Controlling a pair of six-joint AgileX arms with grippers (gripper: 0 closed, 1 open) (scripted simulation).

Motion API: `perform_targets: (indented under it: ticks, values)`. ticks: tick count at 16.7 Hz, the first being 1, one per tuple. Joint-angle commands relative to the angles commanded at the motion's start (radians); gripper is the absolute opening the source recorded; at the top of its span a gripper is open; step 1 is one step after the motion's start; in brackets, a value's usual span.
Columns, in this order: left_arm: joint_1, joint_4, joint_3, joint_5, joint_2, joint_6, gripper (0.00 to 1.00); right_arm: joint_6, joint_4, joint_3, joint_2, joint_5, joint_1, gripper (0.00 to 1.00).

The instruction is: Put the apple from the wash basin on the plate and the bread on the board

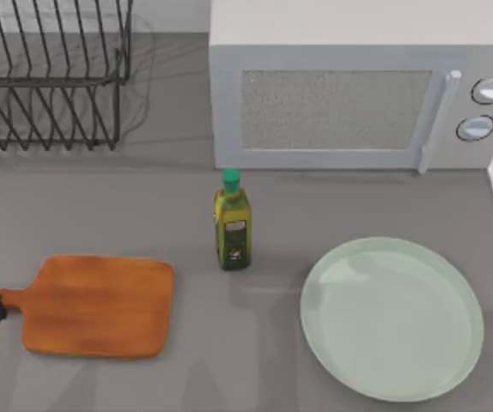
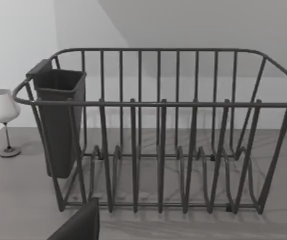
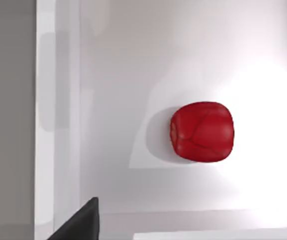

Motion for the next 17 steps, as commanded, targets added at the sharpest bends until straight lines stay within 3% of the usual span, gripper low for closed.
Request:
perform_targets:
  ticks: [8,17]
  values:
    - [0.0,0.0,0.0,0.0,0.0,0.0,1.0,-0.071,-0.273,0.397,0.578,0.0,-0.076,1.0]
    - [0.0,0.0,0.0,0.0,0.0,0.0,1.0,-0.077,-0.284,0.427,0.639,0.001,-0.078,1.0]
